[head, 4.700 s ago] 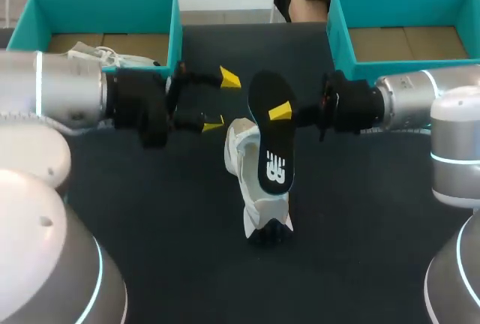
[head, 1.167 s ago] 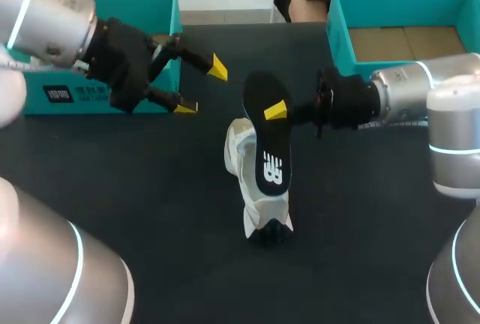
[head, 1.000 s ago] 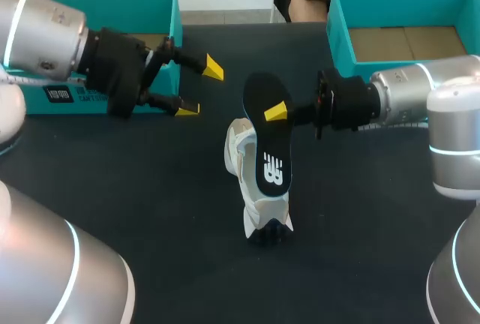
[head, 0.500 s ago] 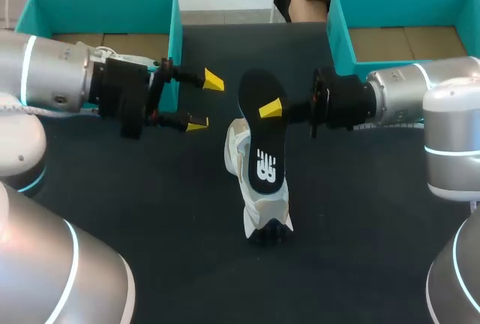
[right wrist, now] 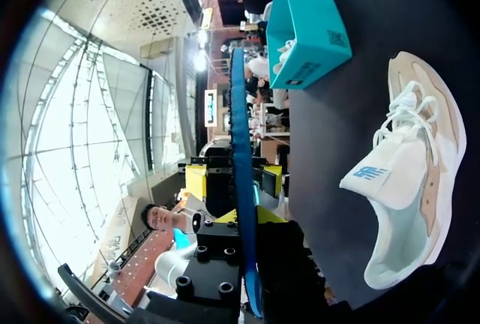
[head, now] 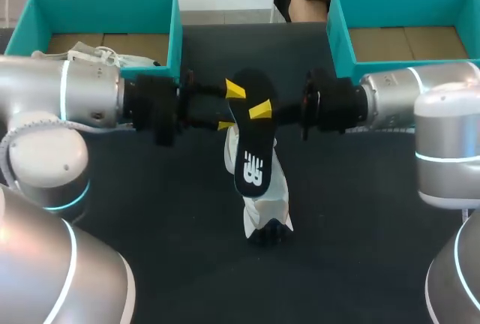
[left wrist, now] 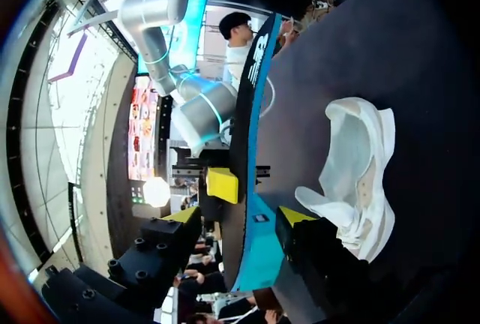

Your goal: Take the shoe out of the shoebox, open the shoe tongue, remove and reinsert the insole, then place the shoe into the shoebox

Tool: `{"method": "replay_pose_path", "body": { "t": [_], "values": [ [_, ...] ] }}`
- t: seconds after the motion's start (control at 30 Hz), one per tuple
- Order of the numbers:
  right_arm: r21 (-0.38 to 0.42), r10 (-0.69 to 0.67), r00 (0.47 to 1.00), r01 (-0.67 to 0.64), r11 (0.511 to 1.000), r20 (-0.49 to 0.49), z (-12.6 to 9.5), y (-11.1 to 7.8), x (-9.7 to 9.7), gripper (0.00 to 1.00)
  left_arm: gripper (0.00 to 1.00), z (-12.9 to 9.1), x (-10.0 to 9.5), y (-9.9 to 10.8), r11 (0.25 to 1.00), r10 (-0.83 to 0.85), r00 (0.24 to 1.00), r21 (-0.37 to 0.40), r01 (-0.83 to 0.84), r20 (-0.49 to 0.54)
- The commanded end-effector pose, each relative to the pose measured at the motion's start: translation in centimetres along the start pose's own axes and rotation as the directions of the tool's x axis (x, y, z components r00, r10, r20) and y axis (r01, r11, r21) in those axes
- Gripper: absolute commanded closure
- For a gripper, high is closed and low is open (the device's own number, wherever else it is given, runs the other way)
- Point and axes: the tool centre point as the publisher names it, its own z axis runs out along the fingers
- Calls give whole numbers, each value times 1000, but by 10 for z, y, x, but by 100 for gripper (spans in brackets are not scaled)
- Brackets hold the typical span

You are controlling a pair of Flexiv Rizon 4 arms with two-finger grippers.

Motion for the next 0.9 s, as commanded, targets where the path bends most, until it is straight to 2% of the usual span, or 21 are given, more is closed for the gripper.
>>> {"method": "replay_pose_path", "body": {
  "t": [0.03,0.1,0.17,0.23,0.4,0.57,0.67,0.9],
  "values": [
    [-10,-3,1000,3,1000,1,4,-1,1,100,33,15,9,8,1000,-7,999,-8,7,45],
    [-12,-4,1000,4,1000,2,5,-2,2,100,38,17,11,10,1000,-6,998,-21,8,66],
    [-14,-4,1000,4,1000,2,6,-2,2,100,51,19,11,12,999,-4,996,-40,8,91],
    [-14,-3,1000,3,1000,2,7,-2,2,100,57,24,10,14,999,-1,995,-48,5,101],
    [-14,-3,1000,3,1000,0,8,-2,2,100,64,31,5,10,999,-1,993,-46,7,120],
    [-12,-5,1000,5,1000,-3,8,0,1,100,66,36,5,7,999,0,991,-46,6,130],
    [-11,-5,1000,5,1000,-6,8,0,0,100,72,39,4,7,998,-1,992,-55,8,128],
    [-11,-5,1000,5,1000,-10,8,0,-2,100,100,42,4,8,998,-8,992,-59,15,129]
  ]
}}
